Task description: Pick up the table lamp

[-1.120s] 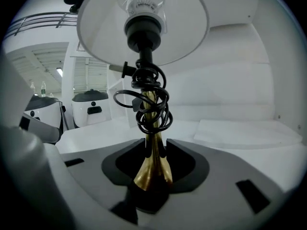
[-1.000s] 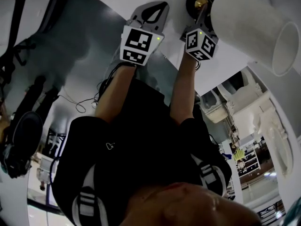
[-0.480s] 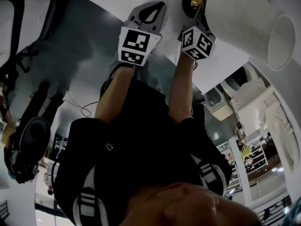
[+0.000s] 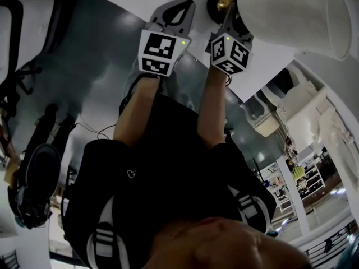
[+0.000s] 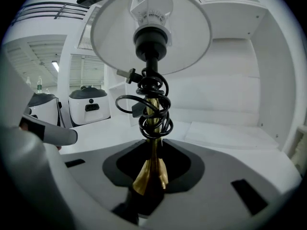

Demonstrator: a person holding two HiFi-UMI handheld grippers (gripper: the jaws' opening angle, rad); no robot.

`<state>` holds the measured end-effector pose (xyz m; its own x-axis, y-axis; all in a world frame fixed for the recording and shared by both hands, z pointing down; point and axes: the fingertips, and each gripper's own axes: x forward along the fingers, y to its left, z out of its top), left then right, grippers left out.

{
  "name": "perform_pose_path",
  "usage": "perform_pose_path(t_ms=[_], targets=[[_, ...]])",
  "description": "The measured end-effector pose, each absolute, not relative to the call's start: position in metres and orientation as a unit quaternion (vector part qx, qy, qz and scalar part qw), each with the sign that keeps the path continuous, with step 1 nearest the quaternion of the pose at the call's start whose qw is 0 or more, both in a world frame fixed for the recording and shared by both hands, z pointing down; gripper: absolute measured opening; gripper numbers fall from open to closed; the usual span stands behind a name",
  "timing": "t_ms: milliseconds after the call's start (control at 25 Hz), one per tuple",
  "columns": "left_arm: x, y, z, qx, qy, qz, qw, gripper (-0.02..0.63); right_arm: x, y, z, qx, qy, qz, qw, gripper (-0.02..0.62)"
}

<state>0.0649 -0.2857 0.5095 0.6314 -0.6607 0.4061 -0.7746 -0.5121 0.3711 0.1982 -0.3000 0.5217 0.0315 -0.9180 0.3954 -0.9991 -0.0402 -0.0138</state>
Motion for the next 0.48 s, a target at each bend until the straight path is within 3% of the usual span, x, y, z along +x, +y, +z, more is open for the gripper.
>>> perform_pose_path(t_ms=[480], targets=[[0.078, -0.243, 0.465, 0.879, -0.408, 0.079, 0.236, 0.009, 0.195, -0.241, 0.478, 0.702, -0.682, 0.164, 0.121, 0.114]])
